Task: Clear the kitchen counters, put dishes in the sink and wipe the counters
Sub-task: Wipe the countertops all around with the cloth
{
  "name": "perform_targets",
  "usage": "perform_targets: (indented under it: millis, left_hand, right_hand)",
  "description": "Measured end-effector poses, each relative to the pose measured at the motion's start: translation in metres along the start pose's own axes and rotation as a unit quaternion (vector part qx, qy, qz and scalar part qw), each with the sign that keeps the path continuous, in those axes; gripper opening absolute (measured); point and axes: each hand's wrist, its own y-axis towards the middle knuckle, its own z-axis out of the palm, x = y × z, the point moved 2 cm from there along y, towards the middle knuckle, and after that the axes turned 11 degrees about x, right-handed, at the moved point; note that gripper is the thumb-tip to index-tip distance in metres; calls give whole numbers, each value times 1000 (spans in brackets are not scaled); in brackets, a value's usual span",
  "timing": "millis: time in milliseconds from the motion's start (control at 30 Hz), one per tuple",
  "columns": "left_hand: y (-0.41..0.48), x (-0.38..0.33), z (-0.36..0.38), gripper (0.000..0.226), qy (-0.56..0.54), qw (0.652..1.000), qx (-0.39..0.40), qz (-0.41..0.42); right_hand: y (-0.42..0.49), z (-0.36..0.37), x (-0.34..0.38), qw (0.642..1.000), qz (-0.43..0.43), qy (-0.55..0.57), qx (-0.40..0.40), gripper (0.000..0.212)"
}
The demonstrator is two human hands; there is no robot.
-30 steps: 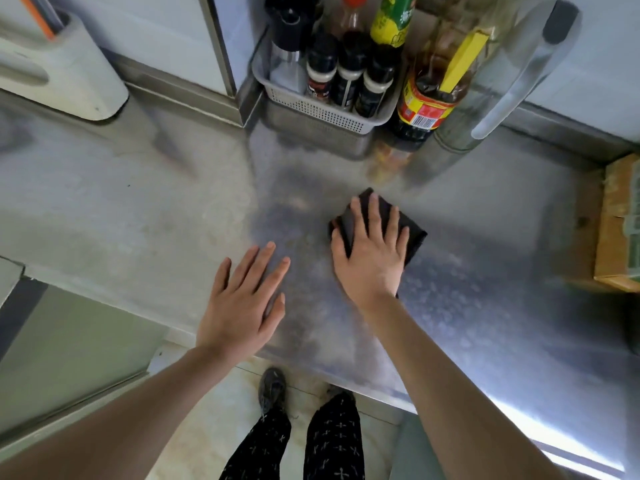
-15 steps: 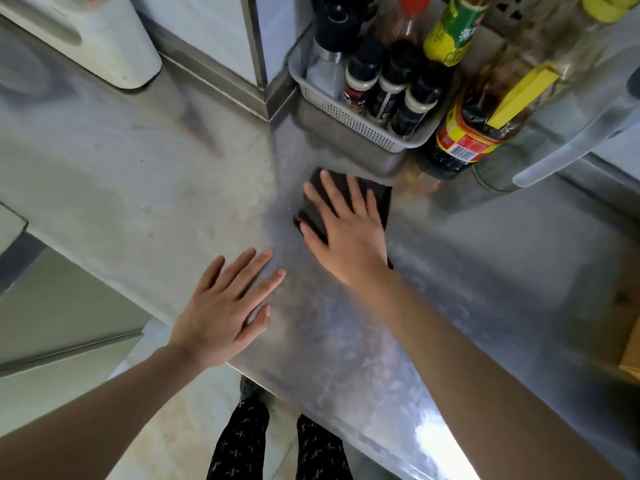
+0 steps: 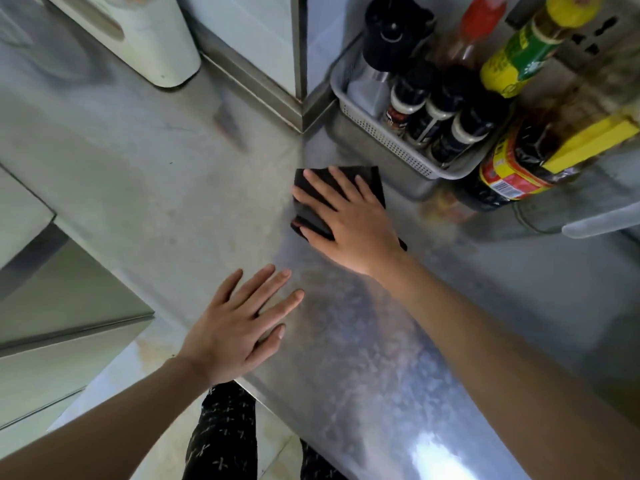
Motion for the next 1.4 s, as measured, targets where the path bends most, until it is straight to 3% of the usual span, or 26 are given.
perform_targets:
  millis: [233,300,367,433,567,633,767,833,900,967,1033,1100,1200,1267,1333,1400]
  left_hand:
    - [0,2,2,47,-16,1000,-2,9]
    - [-1,1,3,47,-28,999,1,17]
    - [-1,1,-1,47,-50,998,10,23]
    - [-1,3,-4,48,-74,997,19,26]
    - [-3,4,-9,45,-133,990,23,34]
    - [-7,13,-17,40,-182,982,-1,56]
    - [-15,63,-34,39,-147,986,-40,73]
    - [-8,99,-38,44,-70,995,-21,65]
    - [0,126,-37,49,-2,997,19,75]
    - [4,138,-32,51,35,994,49,87]
    - [4,139,-30,52,52,993,55,91]
    - [5,138,-30,52,48,993,48,94]
    - [4,138,-32,52,41,993,48,96]
    - [4,137,-33,52,44,993,49,97]
    - [4,137,-32,52,41,993,50,96]
    - [4,137,-33,51,35,994,50,94]
  right_hand:
    - [56,-10,7,975,220,46,1,58]
    - [49,-8,19,984,173,41,15,57]
    - [30,-7,21,997,63,17,34,56]
    - [15,-5,13,998,42,8,38,56]
    - [1,0,22,957,278,85,-14,61]
    - [-1,3,43,942,317,109,-17,61]
    - [-38,18,102,977,203,59,-1,55]
    - [-67,27,119,979,201,33,16,55]
    - [-93,33,124,943,327,67,2,58]
    - [-106,36,136,852,503,143,-23,61]
    - [-93,38,163,783,593,182,-50,64]
    - [-67,36,198,797,573,183,-59,60]
    - [-54,40,227,894,432,118,-13,57]
    - [-69,45,220,920,384,82,3,58]
    - [-85,50,215,896,435,87,-6,57]
    - [-87,50,222,820,552,143,-43,57]
